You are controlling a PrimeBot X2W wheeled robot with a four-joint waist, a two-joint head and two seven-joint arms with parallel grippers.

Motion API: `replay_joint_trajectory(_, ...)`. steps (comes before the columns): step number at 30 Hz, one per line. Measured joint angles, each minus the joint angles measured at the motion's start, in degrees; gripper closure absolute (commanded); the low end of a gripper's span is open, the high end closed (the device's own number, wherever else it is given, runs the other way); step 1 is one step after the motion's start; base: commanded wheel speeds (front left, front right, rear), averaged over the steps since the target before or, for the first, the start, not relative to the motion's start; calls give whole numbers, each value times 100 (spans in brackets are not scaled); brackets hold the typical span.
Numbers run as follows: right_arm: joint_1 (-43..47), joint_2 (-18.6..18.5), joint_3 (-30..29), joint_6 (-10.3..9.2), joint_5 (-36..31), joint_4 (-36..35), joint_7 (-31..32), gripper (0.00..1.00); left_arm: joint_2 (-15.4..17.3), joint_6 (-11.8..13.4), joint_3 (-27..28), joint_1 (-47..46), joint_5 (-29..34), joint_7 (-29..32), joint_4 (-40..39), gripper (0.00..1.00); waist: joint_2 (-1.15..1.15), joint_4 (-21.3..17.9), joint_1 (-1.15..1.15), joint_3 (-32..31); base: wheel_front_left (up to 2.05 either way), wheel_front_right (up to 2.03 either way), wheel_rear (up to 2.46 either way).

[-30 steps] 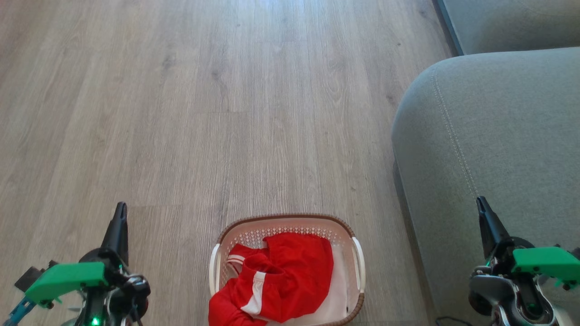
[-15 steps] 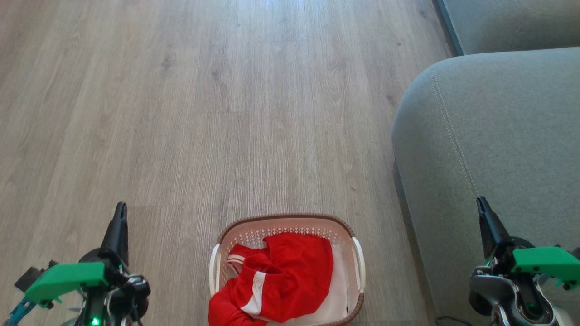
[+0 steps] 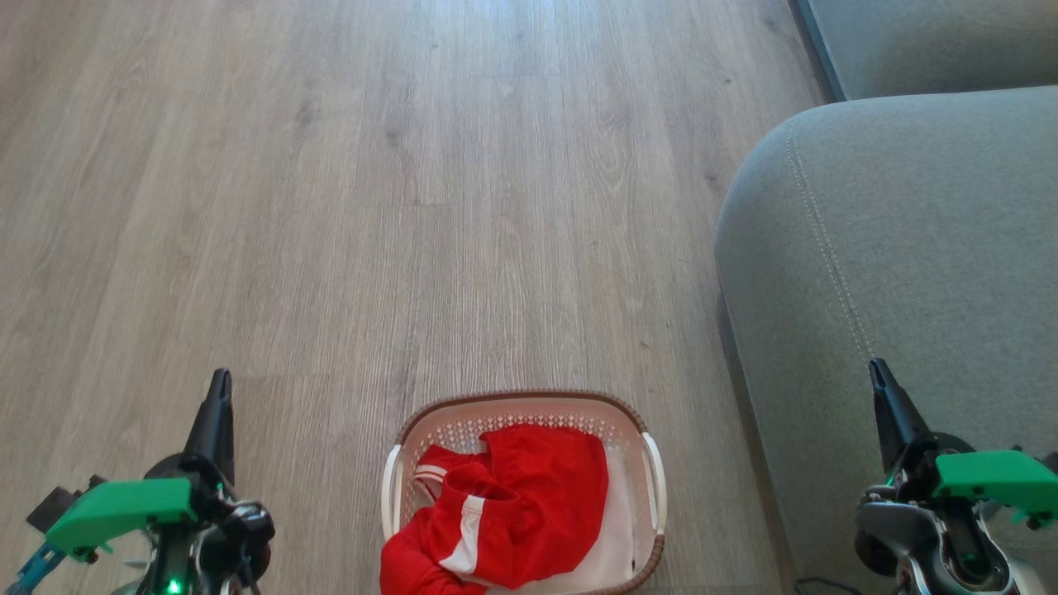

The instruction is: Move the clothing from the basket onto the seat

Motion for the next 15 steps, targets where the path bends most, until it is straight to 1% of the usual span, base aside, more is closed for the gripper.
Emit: replay_joint_trajectory(15,0,0,0,0,0,0,0,100,0,0,0,0,0,0,0,100,0,0,0,0,0,0,0)
